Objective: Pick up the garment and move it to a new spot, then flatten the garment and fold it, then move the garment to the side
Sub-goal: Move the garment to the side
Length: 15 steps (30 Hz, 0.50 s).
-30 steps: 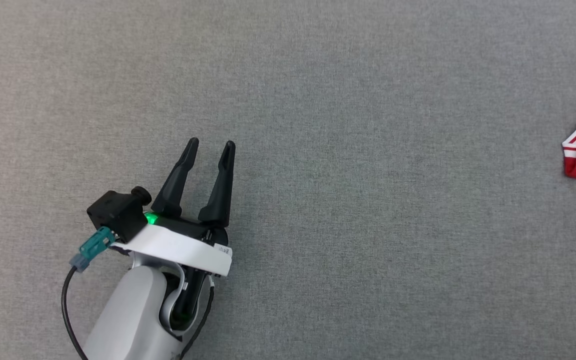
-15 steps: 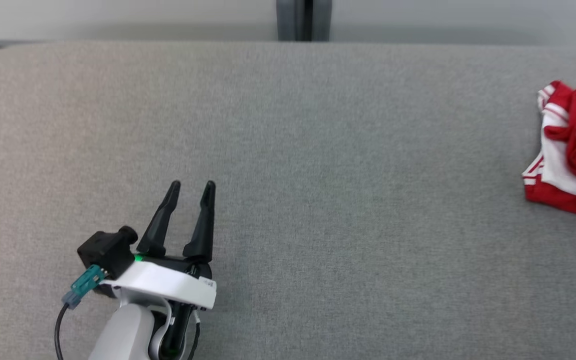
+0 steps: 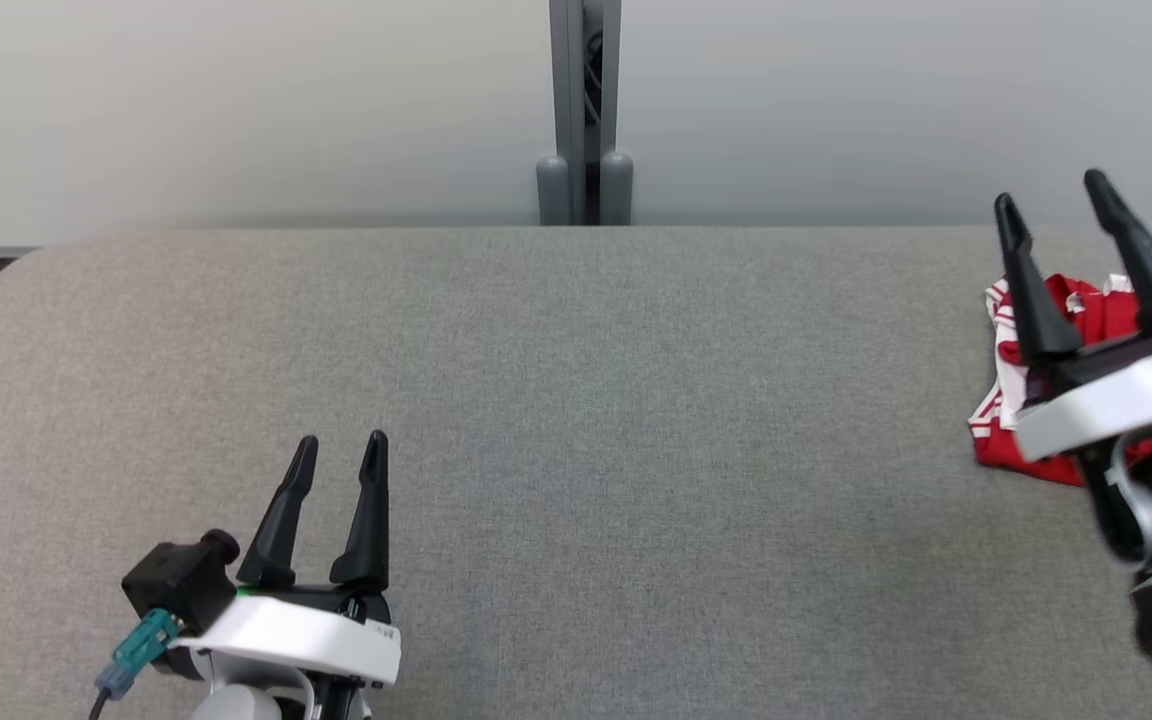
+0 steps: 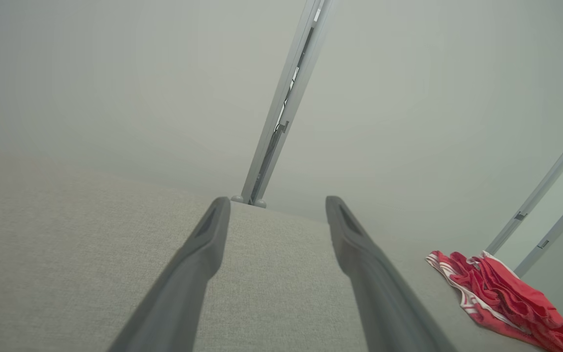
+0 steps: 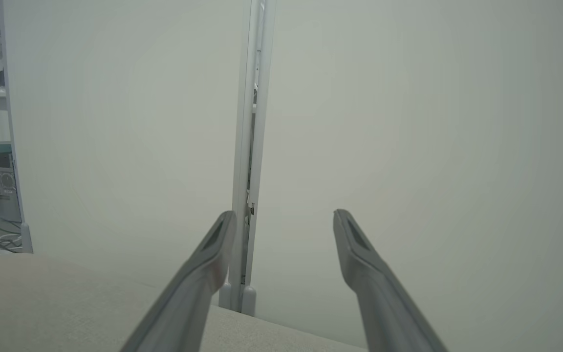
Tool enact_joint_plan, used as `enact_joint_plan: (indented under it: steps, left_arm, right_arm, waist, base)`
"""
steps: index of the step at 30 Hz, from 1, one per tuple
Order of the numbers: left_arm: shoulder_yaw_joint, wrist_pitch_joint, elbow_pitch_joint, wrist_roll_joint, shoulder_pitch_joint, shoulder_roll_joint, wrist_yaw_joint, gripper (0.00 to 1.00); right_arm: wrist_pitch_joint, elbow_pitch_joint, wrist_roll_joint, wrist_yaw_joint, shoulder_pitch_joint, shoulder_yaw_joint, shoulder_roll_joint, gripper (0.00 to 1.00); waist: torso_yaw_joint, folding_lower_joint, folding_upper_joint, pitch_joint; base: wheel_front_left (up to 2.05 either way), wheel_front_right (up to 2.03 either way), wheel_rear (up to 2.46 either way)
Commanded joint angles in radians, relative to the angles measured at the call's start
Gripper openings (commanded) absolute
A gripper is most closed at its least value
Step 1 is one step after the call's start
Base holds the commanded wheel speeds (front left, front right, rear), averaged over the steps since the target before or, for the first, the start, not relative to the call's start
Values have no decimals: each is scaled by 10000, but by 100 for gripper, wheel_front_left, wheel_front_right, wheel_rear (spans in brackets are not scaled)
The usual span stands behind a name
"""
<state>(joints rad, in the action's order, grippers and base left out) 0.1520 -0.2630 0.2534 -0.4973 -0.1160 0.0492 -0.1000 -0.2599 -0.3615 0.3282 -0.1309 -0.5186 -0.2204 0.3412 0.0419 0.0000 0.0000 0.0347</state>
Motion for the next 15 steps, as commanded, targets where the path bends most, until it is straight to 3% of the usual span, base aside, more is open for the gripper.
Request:
enact_joint_plan:
  steps: [1,5,10,15]
  left_arm:
    - [-46,0,-74,60,171,36,38,100]
    - [-156,0,-295,398,302,36,157,100]
    - [-585,0,-973,924,619,25,938,100]
    - [-587,0,-1291,1222,962,37,1313,100]
  right_arm:
    - [-66,423,-198,1,420,331,-398,100]
    - [-64,1135,-838,1,1363,678,-1106,100]
    - [-69,1660,-1702,1,2510,1205,-2106,100]
    - [-71,1719,-2262,1,3314,1529,-2614,100]
  waist:
    - [-45,0,0,-174]
    - [-48,0,0,-274]
    - [-71,0,0,-356]
    - [-51,0,0,-486]
  base:
    - [0,0,0]
    - [0,0,0]
    - [0,0,0]
    - [0,0,0]
